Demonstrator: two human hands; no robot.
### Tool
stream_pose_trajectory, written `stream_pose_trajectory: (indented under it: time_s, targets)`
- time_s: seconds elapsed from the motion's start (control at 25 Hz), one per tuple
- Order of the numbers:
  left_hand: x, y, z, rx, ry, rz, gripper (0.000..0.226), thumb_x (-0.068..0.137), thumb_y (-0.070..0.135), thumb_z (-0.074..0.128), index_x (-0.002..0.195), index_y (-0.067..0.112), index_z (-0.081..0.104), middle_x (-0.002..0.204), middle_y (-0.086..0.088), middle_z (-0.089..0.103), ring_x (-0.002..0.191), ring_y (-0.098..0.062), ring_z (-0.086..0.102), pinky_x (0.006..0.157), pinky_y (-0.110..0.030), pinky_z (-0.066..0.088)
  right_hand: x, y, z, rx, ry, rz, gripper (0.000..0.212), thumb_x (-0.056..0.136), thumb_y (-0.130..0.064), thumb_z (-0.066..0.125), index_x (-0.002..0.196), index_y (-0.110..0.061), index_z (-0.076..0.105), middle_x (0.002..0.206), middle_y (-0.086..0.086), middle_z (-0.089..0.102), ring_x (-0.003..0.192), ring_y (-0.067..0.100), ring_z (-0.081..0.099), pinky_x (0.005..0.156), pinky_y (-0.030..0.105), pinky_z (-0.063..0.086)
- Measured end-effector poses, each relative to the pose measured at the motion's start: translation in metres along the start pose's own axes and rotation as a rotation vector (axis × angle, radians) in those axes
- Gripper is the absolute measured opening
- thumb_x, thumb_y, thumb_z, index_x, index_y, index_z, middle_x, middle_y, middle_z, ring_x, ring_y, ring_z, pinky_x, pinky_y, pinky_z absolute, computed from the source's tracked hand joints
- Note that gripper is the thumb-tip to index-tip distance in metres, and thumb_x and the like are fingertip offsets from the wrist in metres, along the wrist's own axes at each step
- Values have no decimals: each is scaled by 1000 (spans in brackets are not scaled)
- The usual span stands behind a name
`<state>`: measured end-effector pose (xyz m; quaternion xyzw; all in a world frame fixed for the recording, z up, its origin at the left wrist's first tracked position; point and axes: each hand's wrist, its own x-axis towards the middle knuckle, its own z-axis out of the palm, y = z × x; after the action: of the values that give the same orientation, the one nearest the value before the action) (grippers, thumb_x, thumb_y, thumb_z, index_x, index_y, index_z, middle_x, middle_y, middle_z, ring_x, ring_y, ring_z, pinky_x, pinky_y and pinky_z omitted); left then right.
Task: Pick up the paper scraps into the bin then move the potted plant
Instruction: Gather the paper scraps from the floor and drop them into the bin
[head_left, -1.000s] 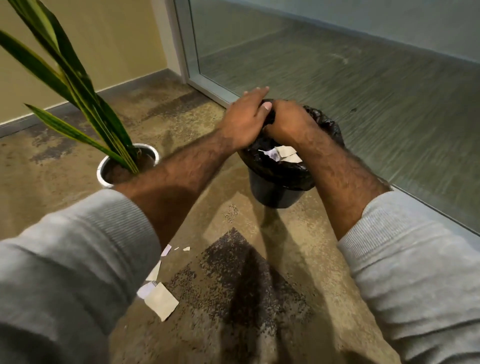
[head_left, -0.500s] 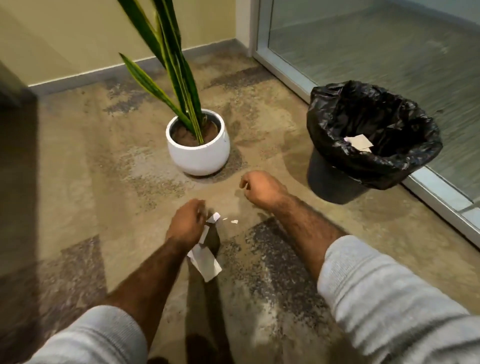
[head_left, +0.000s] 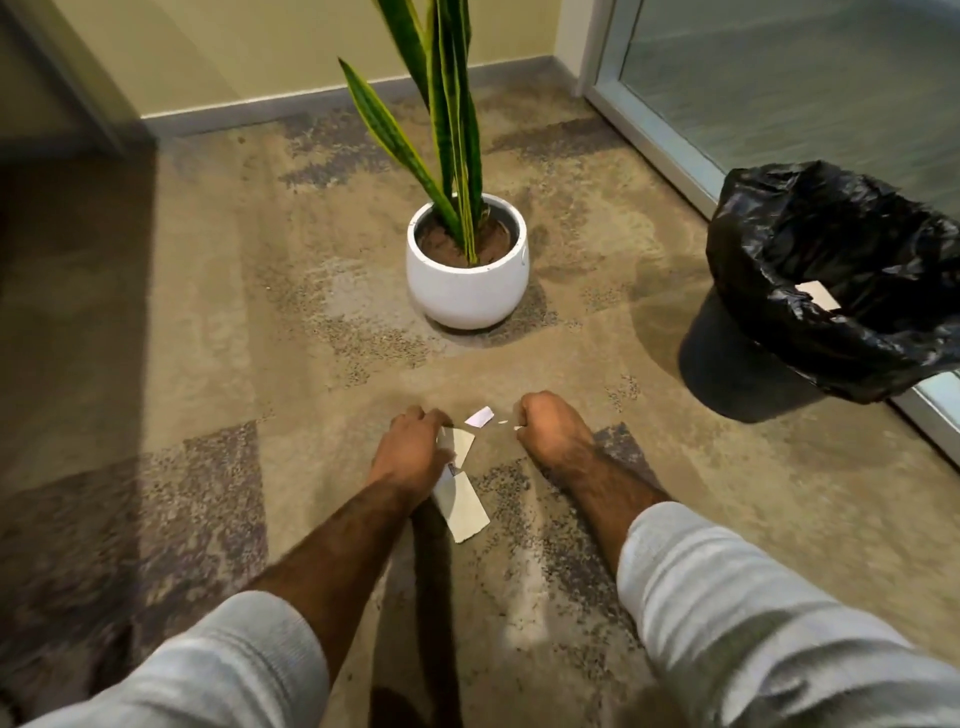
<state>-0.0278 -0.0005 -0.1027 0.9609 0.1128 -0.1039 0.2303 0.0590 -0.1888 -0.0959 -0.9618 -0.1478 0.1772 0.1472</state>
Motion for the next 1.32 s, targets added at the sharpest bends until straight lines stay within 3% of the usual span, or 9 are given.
stream_pose_trajectory:
  time_s: [0.2,0.36,0.56,0.72,0.84,0.92,1.04,1.16,1.32]
  targets:
    - [2,1,7,19,9,-16,52,84,37,76,131,29,56,130,-4,47,117,-25,47,97,-39,47,3,-7,8,0,19,47,9,94,-10,60,92,-15,66,97,4,69,85,22,65,74,31,52]
    - [7,-2,4,36,-61,-7,67,76,46,81,135,33,51,126,-3,44,119,-25,43,96,-41,46,10,-14,9,89,70,-73,18,92,-11,59,78,-21,56,97,0,56,80,20,60,70,33,49]
    - [14,3,3,-5,-75,-70,59,74,32,85,126,27,57,124,-5,45,118,-25,42,96,-43,47,15,-29,15,36,21,-247,16,93,-11,57,82,-21,53,102,-1,53,76,22,59,66,37,51]
    - [16,5,4,2,-98,-122,49,82,26,79,127,17,63,127,-11,44,121,-31,40,99,-44,46,18,-35,15,-61,-2,-309,21,90,-8,59,76,-20,50,91,4,56,72,23,56,57,31,34]
    - [19,6,-2,1,-85,-121,29,97,19,60,124,10,66,127,-14,47,121,-34,45,100,-43,46,21,-40,14,8,-22,-240,25,88,-2,54,72,-21,48,86,6,62,76,26,58,60,33,38]
    - [21,4,-10,-67,-103,-132,27,100,15,55,122,4,67,126,-17,54,117,-36,54,98,-41,50,18,-35,16,142,0,-123,22,86,1,51,77,-19,51,82,2,63,75,25,59,58,34,45]
    - [21,2,-25,-337,-113,-220,26,99,9,57,120,0,69,112,-20,70,98,-34,69,83,-43,60,12,-28,8,307,9,-18,19,87,3,56,89,-16,58,84,1,64,76,23,64,60,38,56]
    - [21,16,-48,-517,-32,-297,23,100,10,58,118,-1,68,100,-20,73,74,-28,69,63,-37,60,15,-30,-24,473,29,63,18,87,2,63,94,-15,63,92,3,67,85,24,68,72,43,63]
    - [39,77,-78,-700,64,-204,21,101,13,57,108,-3,69,82,-17,69,50,-15,65,48,-27,55,10,-30,-87,582,179,37,13,82,-6,66,91,-16,68,80,-1,67,74,20,65,70,40,60]
